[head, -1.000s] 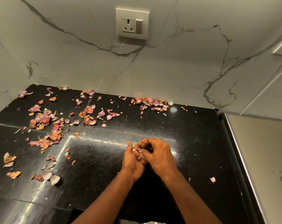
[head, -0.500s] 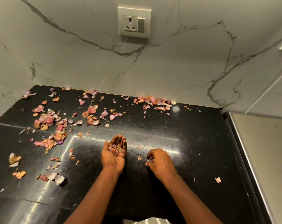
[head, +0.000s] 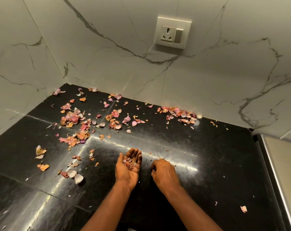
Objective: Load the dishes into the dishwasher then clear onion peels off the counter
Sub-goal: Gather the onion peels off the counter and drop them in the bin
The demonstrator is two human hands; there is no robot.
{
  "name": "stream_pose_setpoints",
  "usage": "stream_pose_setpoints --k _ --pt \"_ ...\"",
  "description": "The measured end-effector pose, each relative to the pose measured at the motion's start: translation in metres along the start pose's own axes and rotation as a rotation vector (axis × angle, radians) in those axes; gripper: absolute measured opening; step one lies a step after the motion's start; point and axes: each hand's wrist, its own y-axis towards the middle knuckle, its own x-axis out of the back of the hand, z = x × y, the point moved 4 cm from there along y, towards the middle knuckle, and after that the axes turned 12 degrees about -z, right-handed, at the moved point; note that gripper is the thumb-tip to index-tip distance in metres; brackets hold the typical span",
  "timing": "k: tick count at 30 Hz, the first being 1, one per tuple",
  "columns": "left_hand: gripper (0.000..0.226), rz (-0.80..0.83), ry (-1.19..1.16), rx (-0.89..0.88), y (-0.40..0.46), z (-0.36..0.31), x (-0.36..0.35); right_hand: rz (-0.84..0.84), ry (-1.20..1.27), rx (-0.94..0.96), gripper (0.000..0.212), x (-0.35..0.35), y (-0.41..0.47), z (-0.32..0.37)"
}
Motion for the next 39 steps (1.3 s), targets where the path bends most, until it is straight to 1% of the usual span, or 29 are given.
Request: stream_pose_setpoints --k 3,5,7,8,10,12,13,14,15,17,21,25,29,31,33,35,37,39 --pt "0.052 -0.004 0.020 0.016 -0.002 0.006 0.002 0.002 -0.003 -0.027 0.016 0.001 0.002 0.004" --pt "0.054 0.000 0.042 0.024 -0.005 0.011 0.002 -0.019 0.012 -0.093 0.013 0.007 0.006 -0.007" --pt "0.055 -0.001 0.069 0.036 -0.009 0.016 0.002 -0.060 0.077 -0.202 0.010 0.020 0.010 -0.026" --pt "0.055 0.001 0.082 0.046 -0.011 0.019 0.001 -0.072 0.162 -0.267 0.011 0.028 0.010 -0.036" --pt "0.056 0.005 0.116 0.072 -0.014 0.028 -0.001 -0.091 0.428 -0.346 0.013 0.044 0.008 -0.046" --pt "0.056 0.015 0.160 0.106 -0.019 0.041 -0.008 -0.073 0.685 -0.328 0.015 0.061 0.005 -0.038" --pt "0.057 0.027 0.190 0.124 -0.021 0.049 -0.013 -0.039 0.753 -0.289 0.017 0.068 0.002 -0.029" --pt "0.057 0.047 0.213 0.143 -0.025 0.056 -0.018 -0.016 0.757 -0.235 0.020 0.070 -0.001 -0.021" --pt "0.058 0.068 0.240 0.161 -0.028 0.062 -0.022 -0.013 0.703 -0.175 0.023 0.070 -0.004 -0.014" --pt "0.056 0.099 0.283 0.194 -0.033 0.077 -0.028 -0.060 0.553 -0.091 0.025 0.069 -0.009 -0.011" --pt "0.053 0.119 0.336 0.237 -0.031 0.098 -0.033 -0.178 0.480 -0.085 0.021 0.082 -0.020 -0.022" --pt "0.048 0.128 0.365 0.265 -0.026 0.117 -0.042 -0.147 0.447 -0.114 0.037 0.094 -0.028 -0.044" --pt "0.049 0.184 0.405 0.302 -0.030 0.141 -0.052 -0.251 0.578 -0.236 0.030 0.115 -0.042 -0.078" --pt "0.044 0.166 0.401 0.341 -0.035 0.150 -0.053 -0.308 0.549 -0.323 0.028 0.125 -0.050 -0.109" --pt "0.043 0.164 0.410 0.362 -0.036 0.158 -0.052 -0.376 0.391 -0.443 0.024 0.132 -0.064 -0.148" --pt "0.044 0.174 0.435 0.384 -0.039 0.163 -0.052 -0.397 0.174 -0.595 0.021 0.138 -0.083 -0.187" --pt "0.044 0.173 0.448 0.395 -0.041 0.166 -0.052 -0.321 -0.031 -0.736 0.023 0.139 -0.105 -0.218" --pt "0.044 0.174 0.443 0.399 -0.044 0.169 -0.053 -0.202 -0.155 -0.816 0.027 0.134 -0.121 -0.234"
